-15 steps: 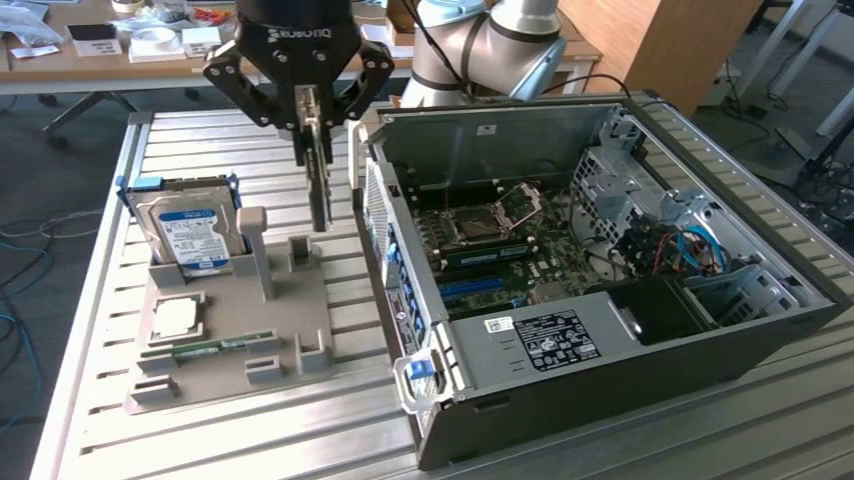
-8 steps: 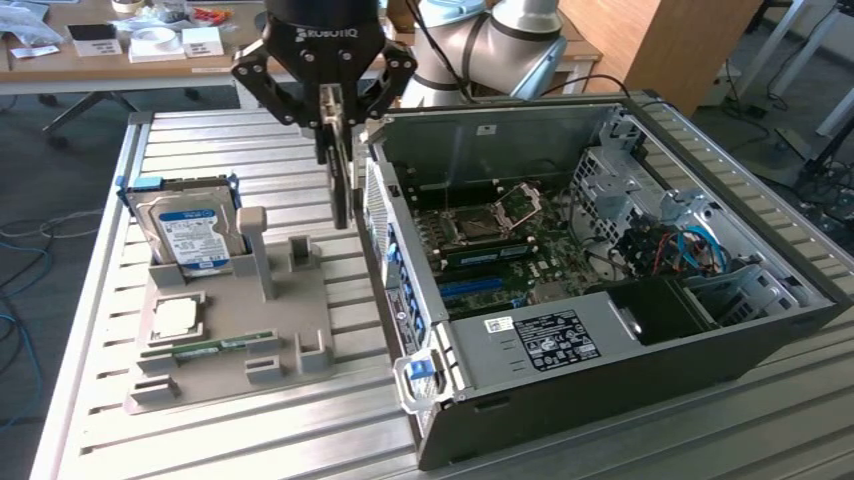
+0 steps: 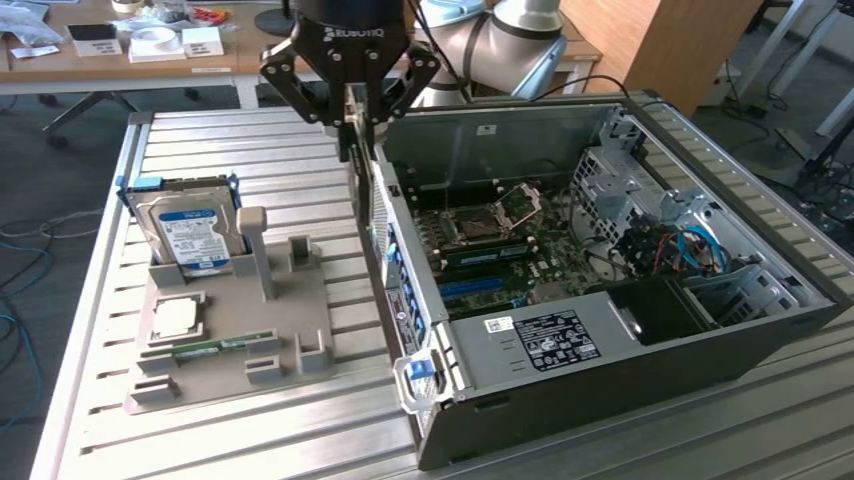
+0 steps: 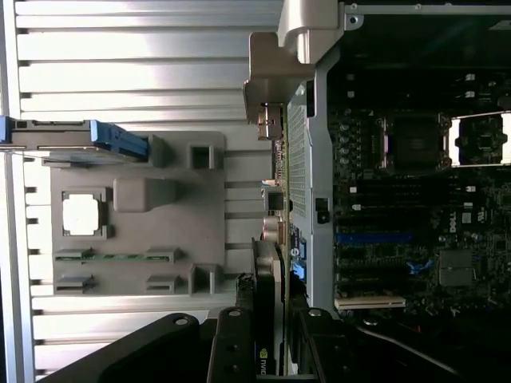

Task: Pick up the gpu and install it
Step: 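Pick up the gpu and move the gpu toward the slot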

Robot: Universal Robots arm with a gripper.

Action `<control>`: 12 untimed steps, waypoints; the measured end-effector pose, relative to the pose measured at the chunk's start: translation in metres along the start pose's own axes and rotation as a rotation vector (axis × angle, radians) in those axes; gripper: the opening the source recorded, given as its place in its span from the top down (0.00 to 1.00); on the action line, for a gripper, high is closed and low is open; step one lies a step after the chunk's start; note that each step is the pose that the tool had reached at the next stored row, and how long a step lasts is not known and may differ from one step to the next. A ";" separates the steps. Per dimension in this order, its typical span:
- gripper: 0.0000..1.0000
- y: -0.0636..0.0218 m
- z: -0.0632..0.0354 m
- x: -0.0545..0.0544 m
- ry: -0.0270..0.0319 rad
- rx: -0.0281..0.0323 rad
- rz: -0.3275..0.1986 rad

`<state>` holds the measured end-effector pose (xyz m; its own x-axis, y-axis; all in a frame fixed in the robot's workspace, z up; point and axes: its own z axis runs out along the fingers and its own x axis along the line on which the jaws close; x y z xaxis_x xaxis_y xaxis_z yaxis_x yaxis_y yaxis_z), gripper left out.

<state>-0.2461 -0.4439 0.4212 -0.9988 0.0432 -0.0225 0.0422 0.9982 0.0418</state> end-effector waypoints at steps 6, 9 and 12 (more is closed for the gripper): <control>0.73 0.0005 0.0003 -0.013 0.0001 -0.0007 0.000; 0.73 0.0008 0.0004 -0.018 0.0002 -0.0011 0.000; 0.73 0.0010 0.0005 -0.024 0.0002 -0.0014 0.000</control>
<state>-0.2221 -0.4439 0.4213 -0.9988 0.0432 -0.0223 0.0422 0.9982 0.0432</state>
